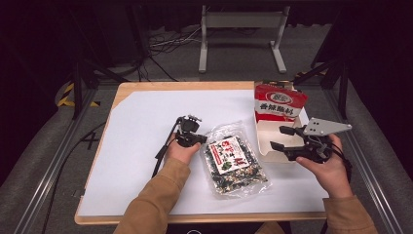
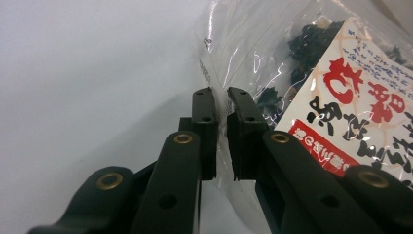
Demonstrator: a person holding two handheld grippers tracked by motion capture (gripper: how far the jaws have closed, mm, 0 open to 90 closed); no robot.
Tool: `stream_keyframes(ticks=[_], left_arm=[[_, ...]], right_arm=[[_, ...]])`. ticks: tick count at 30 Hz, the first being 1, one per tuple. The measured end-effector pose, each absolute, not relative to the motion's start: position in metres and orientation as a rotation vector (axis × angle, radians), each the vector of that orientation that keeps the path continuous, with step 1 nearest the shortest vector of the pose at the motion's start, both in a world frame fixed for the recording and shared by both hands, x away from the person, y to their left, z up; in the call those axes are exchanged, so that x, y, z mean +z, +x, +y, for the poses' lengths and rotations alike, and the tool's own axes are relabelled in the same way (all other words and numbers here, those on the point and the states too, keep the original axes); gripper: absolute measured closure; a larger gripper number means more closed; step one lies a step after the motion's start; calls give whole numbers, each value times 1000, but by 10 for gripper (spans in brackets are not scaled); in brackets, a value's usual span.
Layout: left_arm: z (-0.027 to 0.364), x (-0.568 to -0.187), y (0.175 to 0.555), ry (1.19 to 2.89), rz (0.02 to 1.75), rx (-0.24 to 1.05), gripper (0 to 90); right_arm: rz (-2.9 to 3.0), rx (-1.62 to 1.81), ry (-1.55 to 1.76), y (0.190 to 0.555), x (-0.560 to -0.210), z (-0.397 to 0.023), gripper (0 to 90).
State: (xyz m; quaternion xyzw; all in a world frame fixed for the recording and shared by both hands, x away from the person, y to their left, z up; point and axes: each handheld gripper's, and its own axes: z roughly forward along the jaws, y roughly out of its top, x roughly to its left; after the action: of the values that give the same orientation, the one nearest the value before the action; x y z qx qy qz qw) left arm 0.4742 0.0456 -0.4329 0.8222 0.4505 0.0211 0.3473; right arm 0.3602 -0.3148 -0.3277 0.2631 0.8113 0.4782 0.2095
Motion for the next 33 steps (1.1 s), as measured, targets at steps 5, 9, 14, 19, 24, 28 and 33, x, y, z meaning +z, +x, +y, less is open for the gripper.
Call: stream_keyframes(ticks=[5, 9, 14, 19, 24, 28, 33], left_arm=[[47, -427, 470, 2107, 1156, 84, 857], [51, -414, 463, 2091, 1115, 115, 869], [59, -392, 453, 2048, 1070, 164, 874], [67, -374, 442, 2005, 1029, 203, 874], [68, -354, 428, 1997, 960, 271, 876], [65, -338, 415, 1995, 887, 328, 877], [61, -317, 400, 1984, 805, 383, 877]], right_arm=[[2253, 1333, 730, 359, -327, -315, 356], [2243, 1339, 730, 358, -326, -317, 363], [2245, 1342, 721, 357, -325, -315, 381], [2256, 1339, 709, 356, -325, -312, 411], [2264, 1340, 705, 355, -324, -311, 437], [2266, 1346, 705, 354, -323, -310, 456], [2270, 1351, 704, 353, -322, -309, 462]])
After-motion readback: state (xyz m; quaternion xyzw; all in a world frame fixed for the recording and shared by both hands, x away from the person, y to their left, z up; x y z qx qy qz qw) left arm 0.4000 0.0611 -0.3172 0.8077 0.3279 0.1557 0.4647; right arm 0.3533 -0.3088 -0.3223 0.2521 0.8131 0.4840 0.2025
